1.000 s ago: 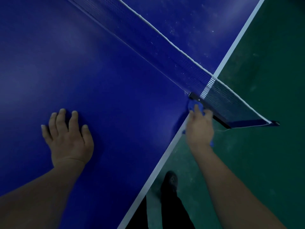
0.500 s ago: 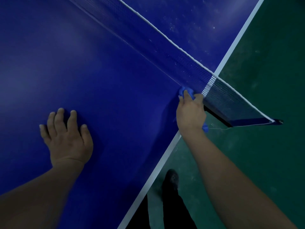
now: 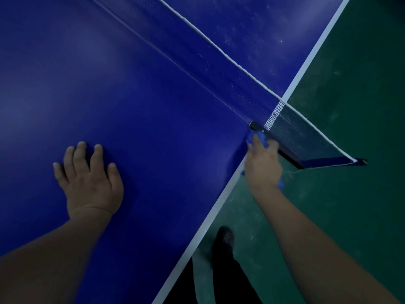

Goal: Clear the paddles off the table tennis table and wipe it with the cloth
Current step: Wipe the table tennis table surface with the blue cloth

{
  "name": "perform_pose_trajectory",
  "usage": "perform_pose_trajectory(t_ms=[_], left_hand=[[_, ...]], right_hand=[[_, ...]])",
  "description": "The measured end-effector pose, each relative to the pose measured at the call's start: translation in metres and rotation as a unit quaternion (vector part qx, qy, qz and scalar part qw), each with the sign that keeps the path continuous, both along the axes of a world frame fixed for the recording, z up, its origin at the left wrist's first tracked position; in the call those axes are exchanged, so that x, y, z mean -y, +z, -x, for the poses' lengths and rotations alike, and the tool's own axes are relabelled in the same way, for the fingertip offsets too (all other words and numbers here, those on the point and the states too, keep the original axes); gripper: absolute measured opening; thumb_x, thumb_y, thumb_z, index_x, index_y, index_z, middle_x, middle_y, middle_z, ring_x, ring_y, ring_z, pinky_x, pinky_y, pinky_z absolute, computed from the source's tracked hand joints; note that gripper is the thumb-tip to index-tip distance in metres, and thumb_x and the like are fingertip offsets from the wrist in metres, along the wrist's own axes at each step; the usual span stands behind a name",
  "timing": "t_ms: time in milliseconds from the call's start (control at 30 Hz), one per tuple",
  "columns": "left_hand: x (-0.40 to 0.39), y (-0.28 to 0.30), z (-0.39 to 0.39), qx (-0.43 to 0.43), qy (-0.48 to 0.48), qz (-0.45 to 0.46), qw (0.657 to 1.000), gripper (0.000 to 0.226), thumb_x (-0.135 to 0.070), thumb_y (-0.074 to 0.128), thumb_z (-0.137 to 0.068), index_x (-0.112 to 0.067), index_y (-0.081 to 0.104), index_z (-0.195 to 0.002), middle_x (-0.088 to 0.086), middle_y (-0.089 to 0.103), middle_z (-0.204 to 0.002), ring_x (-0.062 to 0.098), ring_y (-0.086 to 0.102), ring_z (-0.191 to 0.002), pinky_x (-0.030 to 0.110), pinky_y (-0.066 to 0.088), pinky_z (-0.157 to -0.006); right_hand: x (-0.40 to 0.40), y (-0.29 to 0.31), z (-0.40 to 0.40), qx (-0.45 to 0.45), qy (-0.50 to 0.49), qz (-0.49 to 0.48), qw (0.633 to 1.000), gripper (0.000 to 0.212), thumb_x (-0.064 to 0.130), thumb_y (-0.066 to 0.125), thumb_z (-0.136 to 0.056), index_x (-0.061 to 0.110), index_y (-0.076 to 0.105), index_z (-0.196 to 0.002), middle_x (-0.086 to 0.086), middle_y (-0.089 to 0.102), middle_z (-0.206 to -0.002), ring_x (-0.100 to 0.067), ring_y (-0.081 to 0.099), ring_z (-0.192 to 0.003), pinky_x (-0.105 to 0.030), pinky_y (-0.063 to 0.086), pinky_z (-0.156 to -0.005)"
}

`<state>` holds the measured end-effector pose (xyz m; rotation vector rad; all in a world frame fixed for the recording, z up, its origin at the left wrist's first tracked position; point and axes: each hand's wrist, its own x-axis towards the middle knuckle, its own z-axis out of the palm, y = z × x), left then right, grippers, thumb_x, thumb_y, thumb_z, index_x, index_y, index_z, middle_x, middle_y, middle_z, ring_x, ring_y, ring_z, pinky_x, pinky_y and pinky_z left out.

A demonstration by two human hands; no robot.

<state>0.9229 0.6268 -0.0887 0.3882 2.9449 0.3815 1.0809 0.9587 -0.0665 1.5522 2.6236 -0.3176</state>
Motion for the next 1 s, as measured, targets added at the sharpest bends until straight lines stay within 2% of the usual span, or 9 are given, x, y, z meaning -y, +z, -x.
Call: perform_pose_trajectory(t_ms=[67, 133, 267, 400, 533, 600, 667, 800, 1000], left_hand=[[-0.001, 0.001, 0.001, -0.003, 0.000, 0.000, 1.000, 0.058, -0.044, 0.025, -0.098, -0.015, 0.033, -0.148, 0.012, 0.019, -0.160, 0.028, 0.007, -0.151, 0.055, -0.003, -0.122], [-0.002, 0.002, -0.001, -0.005, -0.005, 0.003, 1.000, 0.059, -0.044, 0.025, -0.098, -0.014, 0.033, -0.148, 0.013, 0.020, -0.160, 0.029, 0.008, -0.151, 0.056, -0.002, -0.122], [-0.005, 0.006, -0.003, -0.007, -0.008, 0.019, 1.000, 0.063, -0.045, 0.022, -0.098, -0.012, 0.033, -0.150, 0.015, 0.021, -0.161, 0.031, 0.009, -0.151, 0.056, 0.000, -0.122], [-0.007, 0.009, -0.008, -0.008, -0.013, 0.043, 0.999, 0.065, -0.046, 0.023, -0.099, -0.009, 0.030, -0.152, 0.017, 0.020, -0.162, 0.034, 0.010, -0.151, 0.057, 0.005, -0.121], [-0.021, 0.017, -0.035, 0.010, -0.015, 0.012, 1.000, 0.057, -0.037, 0.042, -0.101, -0.011, 0.032, -0.152, 0.016, 0.018, -0.163, 0.033, 0.010, -0.152, 0.056, 0.003, -0.123], [-0.040, 0.025, -0.063, 0.022, -0.028, -0.030, 0.999, 0.053, -0.031, 0.047, -0.100, -0.011, 0.038, -0.148, 0.016, 0.023, -0.161, 0.033, 0.013, -0.151, 0.054, 0.003, -0.123], [-0.060, 0.030, -0.092, 0.026, -0.048, -0.074, 0.996, 0.047, -0.025, 0.051, -0.099, -0.009, 0.047, -0.143, 0.018, 0.032, -0.156, 0.035, 0.021, -0.149, 0.054, 0.006, -0.123], [-0.107, 0.040, -0.150, 0.060, -0.096, -0.118, 0.986, 0.042, -0.024, 0.050, -0.094, -0.006, 0.062, -0.130, 0.016, 0.051, -0.142, 0.036, 0.041, -0.138, 0.053, 0.018, -0.122], [-0.193, 0.073, -0.228, 0.093, -0.139, -0.165, 0.972, 0.034, -0.008, 0.069, -0.088, -0.006, 0.067, -0.122, 0.007, 0.062, -0.126, 0.027, 0.057, -0.118, 0.049, 0.044, -0.108]], right_hand=[[-0.008, 0.003, -0.048, 0.029, -0.076, 0.050, 0.995, 0.036, 0.025, 0.040, -0.103, 0.024, 0.059, -0.134, 0.002, 0.050, -0.114, -0.030, 0.054, -0.100, -0.031, 0.034, -0.077], [-0.006, 0.007, -0.073, -0.009, -0.117, 0.033, 0.992, 0.034, 0.030, 0.044, -0.104, 0.026, 0.062, -0.133, -0.004, 0.047, -0.122, -0.025, 0.052, -0.085, -0.030, 0.035, -0.077], [0.008, 0.014, -0.016, -0.134, 0.026, -0.012, 0.991, 0.032, 0.034, 0.050, -0.103, 0.026, 0.063, -0.131, -0.005, 0.047, -0.125, -0.016, 0.048, -0.083, -0.025, 0.034, -0.073], [-0.005, 0.010, 0.019, 0.028, 0.088, -0.030, 0.995, 0.040, 0.026, 0.051, -0.103, 0.022, 0.049, -0.143, -0.011, 0.044, -0.130, -0.024, 0.051, -0.101, -0.029, 0.040, -0.068], [-0.024, 0.007, -0.060, 0.116, 0.002, 0.095, 0.989, 0.047, 0.018, 0.068, -0.092, 0.019, 0.052, -0.136, -0.004, 0.059, -0.127, -0.020, 0.049, -0.117, -0.024, 0.046, -0.073], [-0.032, 0.014, -0.111, 0.082, -0.043, 0.139, 0.986, 0.042, 0.024, 0.056, -0.100, 0.024, 0.052, -0.142, -0.008, 0.051, -0.135, -0.026, 0.052, -0.118, -0.028, 0.044, -0.078], [-0.039, 0.019, -0.150, 0.021, -0.024, 0.102, 0.994, 0.041, 0.035, 0.047, -0.104, 0.028, 0.053, -0.143, -0.010, 0.043, -0.137, -0.030, 0.056, -0.107, -0.031, 0.041, -0.078], [-0.062, 0.036, -0.204, -0.085, 0.094, 0.075, 0.989, 0.040, 0.035, 0.056, -0.100, 0.028, 0.058, -0.140, -0.003, 0.049, -0.130, -0.019, 0.056, -0.092, -0.028, 0.041, -0.076], [-0.130, 0.071, -0.265, -0.177, 0.113, 0.105, 0.972, 0.045, 0.043, 0.049, -0.095, 0.028, 0.062, -0.136, 0.006, 0.050, -0.122, -0.011, 0.056, -0.095, -0.028, 0.043, -0.077]])
